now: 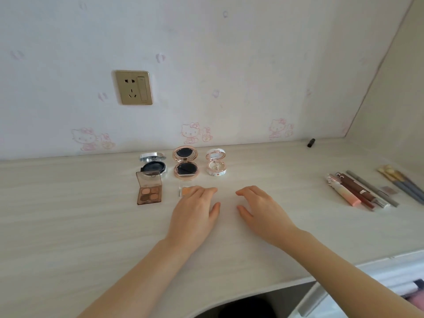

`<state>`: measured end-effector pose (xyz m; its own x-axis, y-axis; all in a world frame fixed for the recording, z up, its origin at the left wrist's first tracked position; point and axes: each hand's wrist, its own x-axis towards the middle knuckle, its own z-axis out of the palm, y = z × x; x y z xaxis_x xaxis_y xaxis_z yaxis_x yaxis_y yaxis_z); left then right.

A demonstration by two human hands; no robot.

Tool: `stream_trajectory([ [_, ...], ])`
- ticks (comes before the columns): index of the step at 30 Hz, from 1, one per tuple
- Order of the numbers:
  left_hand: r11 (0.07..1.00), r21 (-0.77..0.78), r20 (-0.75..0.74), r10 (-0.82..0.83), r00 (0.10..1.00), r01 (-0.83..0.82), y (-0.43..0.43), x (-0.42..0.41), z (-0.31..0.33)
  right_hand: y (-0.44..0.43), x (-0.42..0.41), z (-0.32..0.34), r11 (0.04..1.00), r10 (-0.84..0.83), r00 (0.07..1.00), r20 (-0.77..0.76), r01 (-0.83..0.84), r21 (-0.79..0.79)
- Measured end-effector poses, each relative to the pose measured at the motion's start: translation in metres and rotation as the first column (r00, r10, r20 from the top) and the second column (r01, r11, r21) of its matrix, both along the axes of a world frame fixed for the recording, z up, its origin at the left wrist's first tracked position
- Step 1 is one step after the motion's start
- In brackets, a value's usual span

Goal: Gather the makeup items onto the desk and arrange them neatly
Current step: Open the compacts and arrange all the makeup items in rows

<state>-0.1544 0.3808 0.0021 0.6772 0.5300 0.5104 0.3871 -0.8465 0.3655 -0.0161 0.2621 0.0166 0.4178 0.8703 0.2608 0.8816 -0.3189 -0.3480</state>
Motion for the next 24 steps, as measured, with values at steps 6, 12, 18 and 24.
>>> stream_trajectory([
  [6,0.986,-0.004,-0.006,-0.164,0.986,0.164,-0.044,0.057,-0.003,-0.063,0.035,0.004,0.991,-0.130,0.987,0.095,0.129,0.019],
  [12,0.933,0.066,-0.044,-0.351,0.936,0.353,-0.091,0.124,-0.007,-0.128,0.085,0.011,0.961,-0.275,0.954,0.120,0.276,0.013],
  [18,0.877,0.057,-0.042,-0.476,0.879,0.477,-0.130,0.201,0.007,-0.183,0.144,0.017,0.901,-0.434,0.895,0.105,0.428,0.074],
  [24,0.849,0.046,-0.028,-0.525,0.850,0.526,-0.156,0.266,0.015,-0.221,0.196,0.012,0.837,-0.548,0.830,0.105,0.545,0.060],
])
